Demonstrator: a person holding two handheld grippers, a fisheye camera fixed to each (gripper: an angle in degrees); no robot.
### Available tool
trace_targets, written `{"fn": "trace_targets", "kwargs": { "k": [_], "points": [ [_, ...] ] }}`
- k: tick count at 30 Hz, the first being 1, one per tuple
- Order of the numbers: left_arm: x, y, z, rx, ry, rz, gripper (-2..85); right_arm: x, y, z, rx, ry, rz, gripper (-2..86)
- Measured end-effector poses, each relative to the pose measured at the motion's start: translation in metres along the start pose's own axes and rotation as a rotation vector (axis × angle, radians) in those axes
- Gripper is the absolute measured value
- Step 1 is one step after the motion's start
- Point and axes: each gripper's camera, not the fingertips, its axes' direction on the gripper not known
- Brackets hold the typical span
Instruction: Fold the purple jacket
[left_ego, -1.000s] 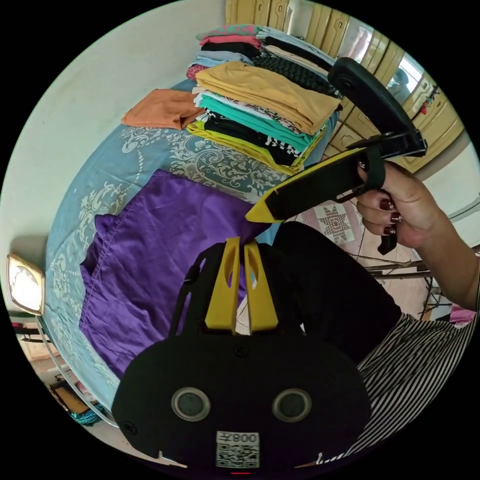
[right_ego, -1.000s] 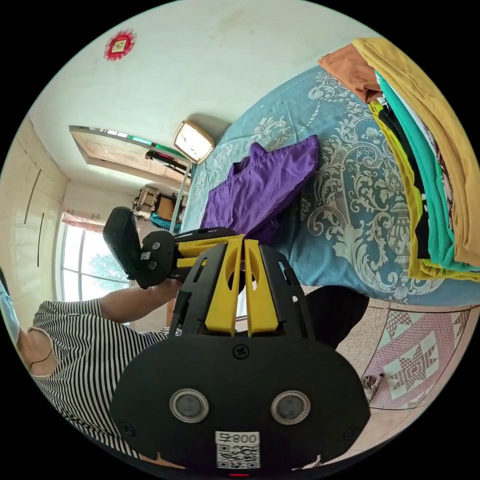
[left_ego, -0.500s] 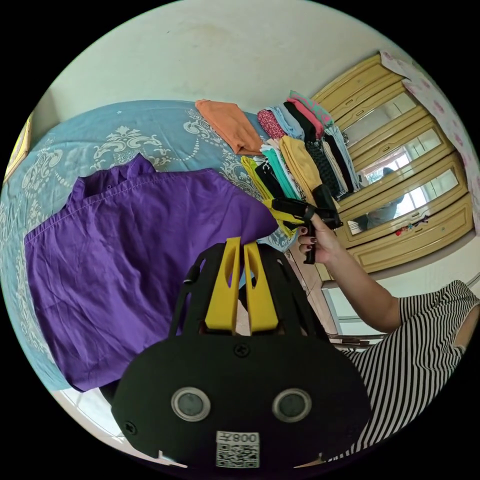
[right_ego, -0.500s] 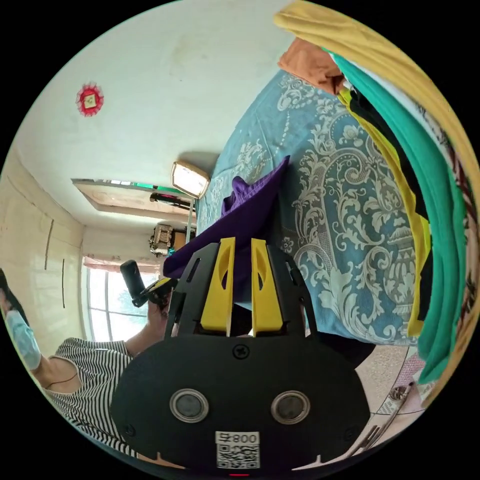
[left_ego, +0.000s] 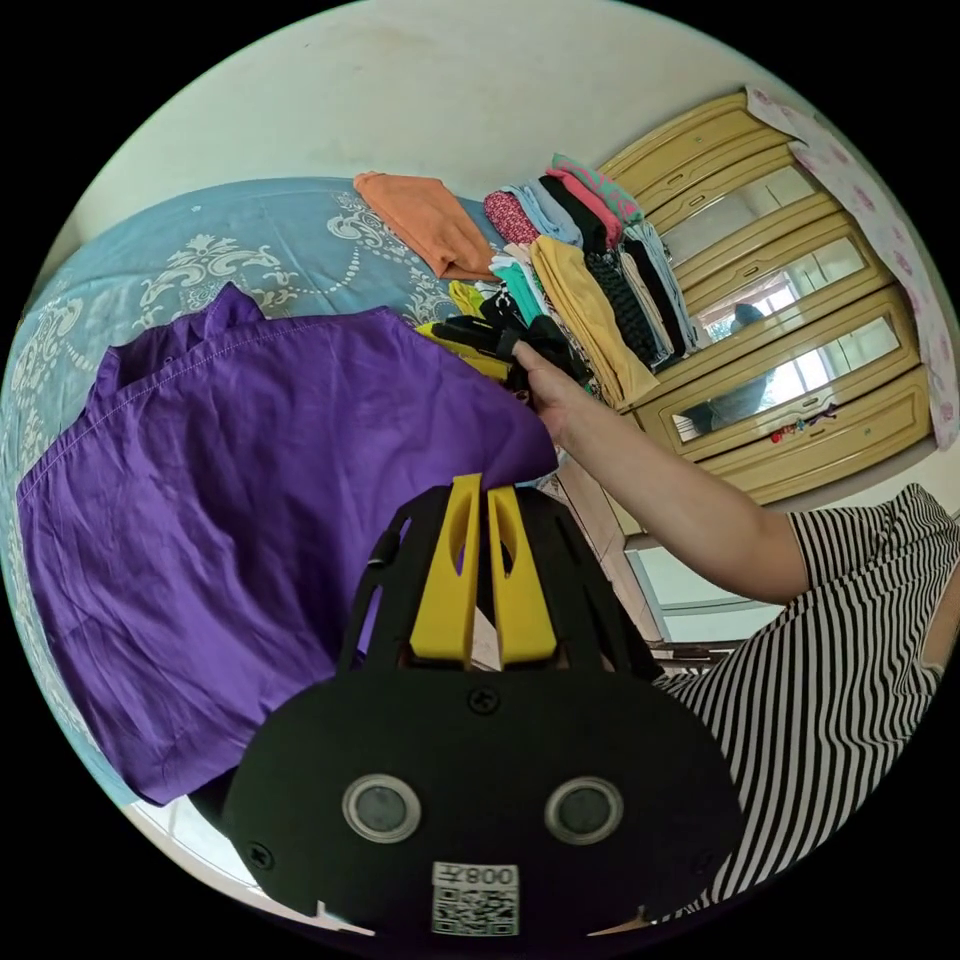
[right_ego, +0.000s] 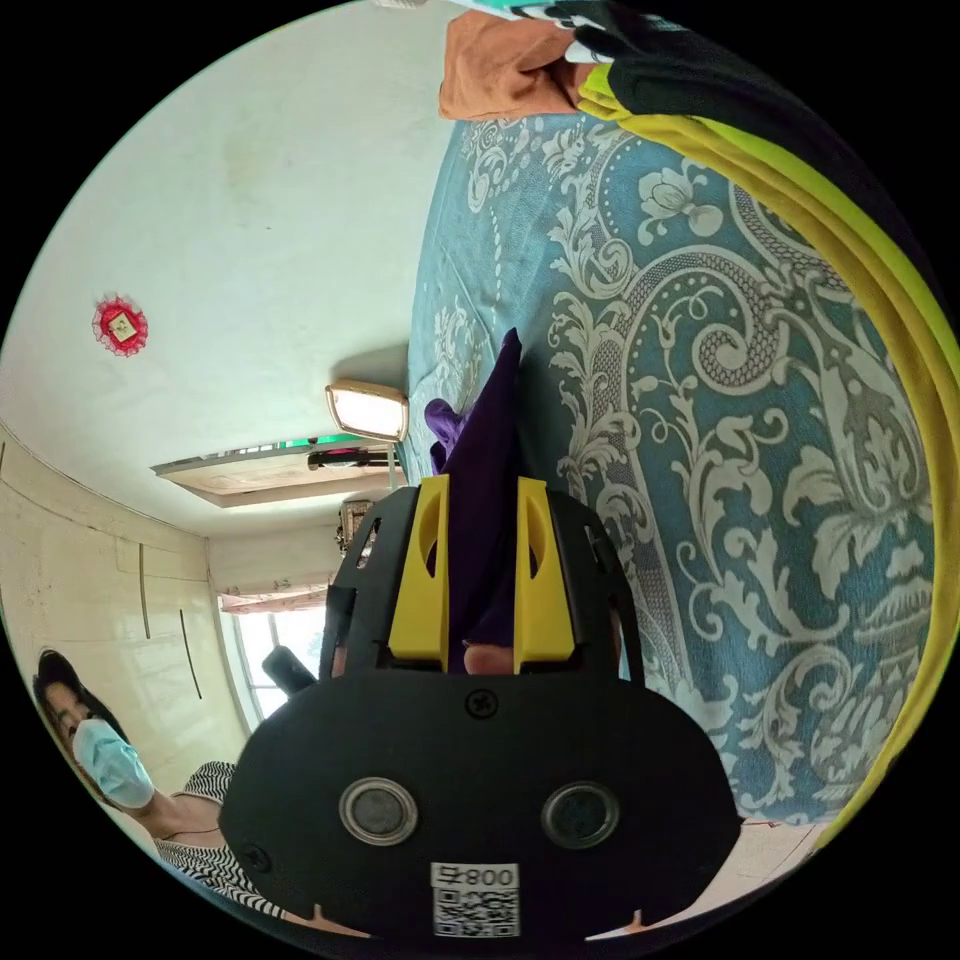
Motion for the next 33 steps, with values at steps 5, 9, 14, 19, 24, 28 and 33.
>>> {"fn": "trace_targets", "kwargs": {
  "k": [5,9,14,19,24,28,33],
  "points": [
    [-0.007,-0.002,-0.016,-0.008,0.026,0.007,0.5,0.005,-0.028,0.017,0.034,-0.087,0.002,10.8],
    [-0.017,-0.002,-0.040,0.001,0.055,0.010,0.4,0.012,-0.040,0.035,0.023,-0.058,0.006,11.6],
    [-0.027,-0.003,-0.072,-0.006,0.079,0.017,0.3,0.017,-0.061,0.090,-0.069,-0.004,0.013,11.8],
    [-0.035,-0.002,-0.120,-0.009,0.092,0.039,0.4,0.024,-0.089,0.156,-0.122,0.036,0.032,9.6],
    [-0.054,0.005,-0.184,0.032,0.132,0.020,0.5,0.023,-0.103,0.212,-0.159,0.074,0.017,2.3],
    [-0.083,0.022,-0.266,0.125,0.184,-0.027,0.5,0.002,-0.100,0.252,-0.122,0.089,-0.046,0.0],
    [-0.133,0.066,-0.383,0.300,0.240,-0.147,0.6,-0.051,-0.091,0.325,-0.122,0.130,-0.183,-0.4]
  ]
}}
